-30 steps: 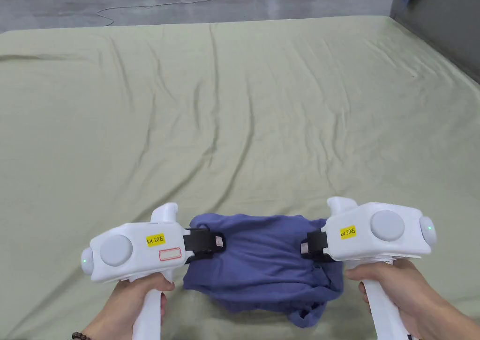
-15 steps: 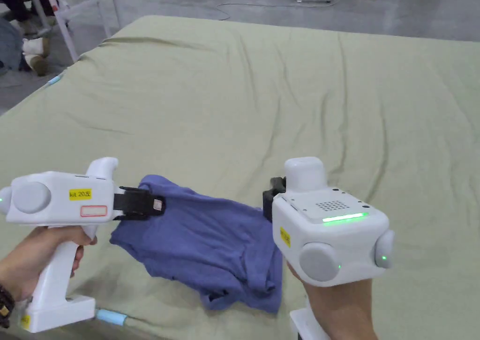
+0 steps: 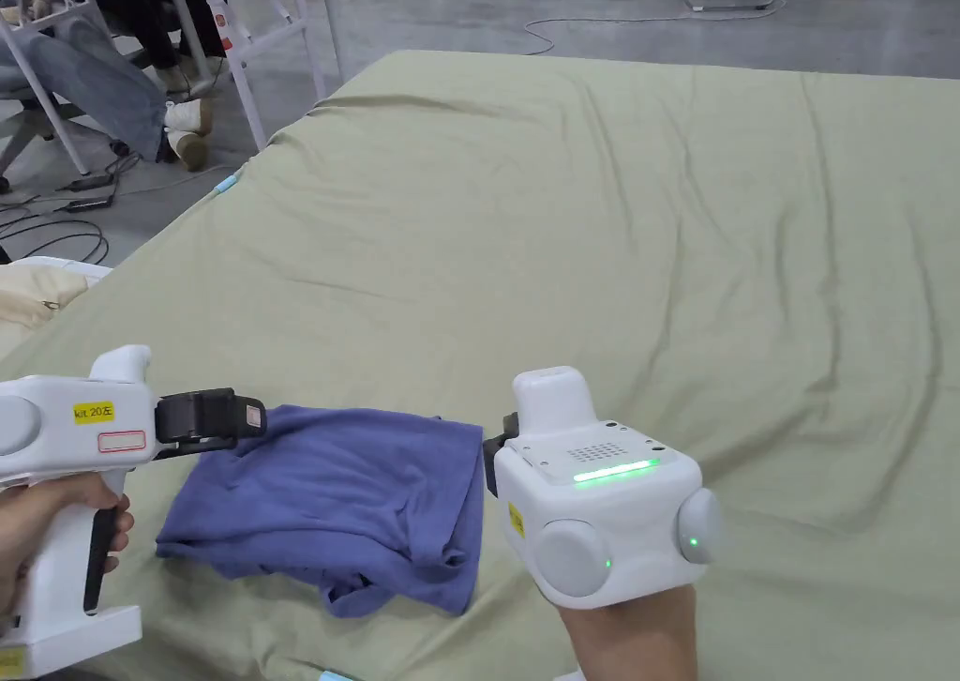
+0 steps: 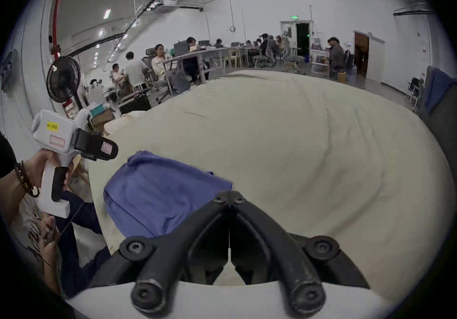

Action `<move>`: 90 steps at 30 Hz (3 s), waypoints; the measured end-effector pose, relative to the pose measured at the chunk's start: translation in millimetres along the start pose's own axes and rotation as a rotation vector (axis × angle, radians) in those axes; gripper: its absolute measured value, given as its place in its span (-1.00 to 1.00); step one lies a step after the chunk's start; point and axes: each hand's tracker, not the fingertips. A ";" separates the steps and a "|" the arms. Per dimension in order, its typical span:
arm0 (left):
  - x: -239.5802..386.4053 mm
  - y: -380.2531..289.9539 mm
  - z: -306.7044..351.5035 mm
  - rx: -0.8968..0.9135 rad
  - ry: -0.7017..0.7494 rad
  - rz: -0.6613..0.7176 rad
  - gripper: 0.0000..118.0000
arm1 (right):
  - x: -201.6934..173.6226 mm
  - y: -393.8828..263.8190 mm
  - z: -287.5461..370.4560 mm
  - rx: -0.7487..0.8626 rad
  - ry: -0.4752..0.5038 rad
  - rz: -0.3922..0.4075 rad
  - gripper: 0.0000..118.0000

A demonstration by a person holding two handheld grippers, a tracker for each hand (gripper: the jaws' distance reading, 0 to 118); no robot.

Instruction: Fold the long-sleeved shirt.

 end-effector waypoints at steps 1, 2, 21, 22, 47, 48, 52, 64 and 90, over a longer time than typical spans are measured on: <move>9.3 0.9 1.5 0.005 0.027 -0.014 0.98 | 4.4 0.4 5.9 0.005 -0.005 0.004 -1.00; 22.1 2.4 4.8 0.017 0.036 -0.018 0.87 | 11.9 1.4 15.4 0.014 -0.007 0.004 -1.00; 434.3 -125.5 99.3 0.880 -0.057 -0.529 -1.00 | 226.8 7.4 324.5 0.527 -0.513 -0.023 -1.00; 441.4 -136.0 99.8 0.879 -0.061 -0.531 -1.00 | 237.3 0.1 335.7 0.528 -0.528 -0.029 -1.00; 436.0 -215.8 43.8 0.731 0.018 -0.538 -1.00 | 326.9 -151.6 366.3 0.509 -0.798 -0.072 -1.00; 436.6 -216.1 43.2 0.736 0.015 -0.535 -1.00 | 326.5 -151.8 365.1 0.507 -0.800 -0.085 -1.00; 439.6 -221.9 38.0 0.724 0.011 -0.537 -1.00 | 325.4 -153.0 362.8 0.485 -0.788 -0.070 -1.00; 439.1 -233.9 25.4 0.705 -0.026 -0.546 1.00 | 322.2 -161.7 352.9 0.467 -0.748 0.004 1.00; 438.6 -231.4 22.7 0.715 -0.008 -0.543 1.00 | 329.0 -158.8 347.6 0.452 -0.627 -0.050 1.00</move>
